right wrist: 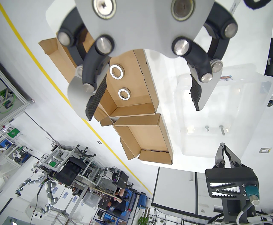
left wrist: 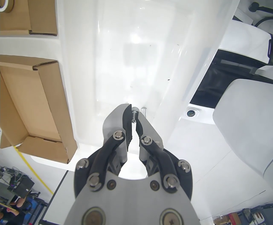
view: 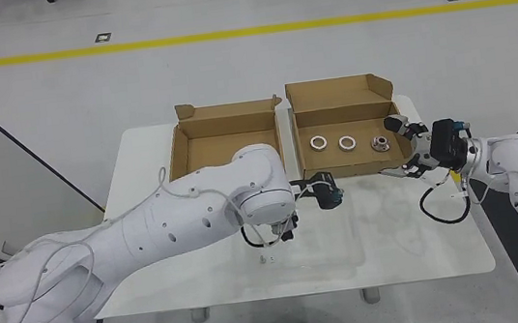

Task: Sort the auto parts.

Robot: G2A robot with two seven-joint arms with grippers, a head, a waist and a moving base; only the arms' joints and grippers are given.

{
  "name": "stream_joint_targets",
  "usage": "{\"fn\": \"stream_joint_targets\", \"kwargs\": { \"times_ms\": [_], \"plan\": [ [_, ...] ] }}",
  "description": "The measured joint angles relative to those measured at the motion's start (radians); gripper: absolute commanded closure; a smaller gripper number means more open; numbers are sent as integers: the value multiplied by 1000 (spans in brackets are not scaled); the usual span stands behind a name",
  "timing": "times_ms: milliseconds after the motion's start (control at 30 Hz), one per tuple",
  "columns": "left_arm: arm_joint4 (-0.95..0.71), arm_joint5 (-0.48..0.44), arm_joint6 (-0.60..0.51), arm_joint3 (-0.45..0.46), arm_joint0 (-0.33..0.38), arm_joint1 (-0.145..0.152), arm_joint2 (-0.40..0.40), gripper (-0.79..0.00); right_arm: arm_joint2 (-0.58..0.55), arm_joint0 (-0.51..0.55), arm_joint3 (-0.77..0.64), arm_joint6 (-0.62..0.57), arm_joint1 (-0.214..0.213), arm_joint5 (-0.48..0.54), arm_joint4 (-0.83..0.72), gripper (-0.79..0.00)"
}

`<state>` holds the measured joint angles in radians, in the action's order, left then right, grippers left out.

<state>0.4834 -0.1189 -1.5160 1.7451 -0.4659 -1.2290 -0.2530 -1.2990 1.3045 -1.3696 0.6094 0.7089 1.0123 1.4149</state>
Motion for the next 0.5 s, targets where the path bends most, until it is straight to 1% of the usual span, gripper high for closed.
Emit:
{"fn": "stream_joint_targets", "kwargs": {
  "times_ms": [67, 133, 267, 300, 367, 400, 500],
  "plan": [
    [-4, 14, 30, 3, -11, 9, -28, 0, 0, 0, 0, 0, 0, 0, 0, -785],
    [-46, 18, 47, 20, -27, 29, -82, 0, 0, 0, 0, 0, 0, 0, 0, -785],
    [-104, 3, 53, 72, -85, 88, -204, 0, 0, 0, 0, 0, 0, 0, 0, -785],
    [-120, -6, 59, 93, -113, 109, -248, 0, 0, 0, 0, 0, 0, 0, 0, -785],
    [-148, -25, 70, 126, -162, 140, -320, 0, 0, 0, 0, 0, 0, 0, 0, -785],
    [-173, -43, 83, 149, -199, 160, -370, 0, 0, 0, 0, 0, 0, 0, 0, -785],
    [-258, -109, 124, 193, -298, 202, -492, 0, 0, 0, 0, 0, 0, 0, 0, -785]
  ]
}}
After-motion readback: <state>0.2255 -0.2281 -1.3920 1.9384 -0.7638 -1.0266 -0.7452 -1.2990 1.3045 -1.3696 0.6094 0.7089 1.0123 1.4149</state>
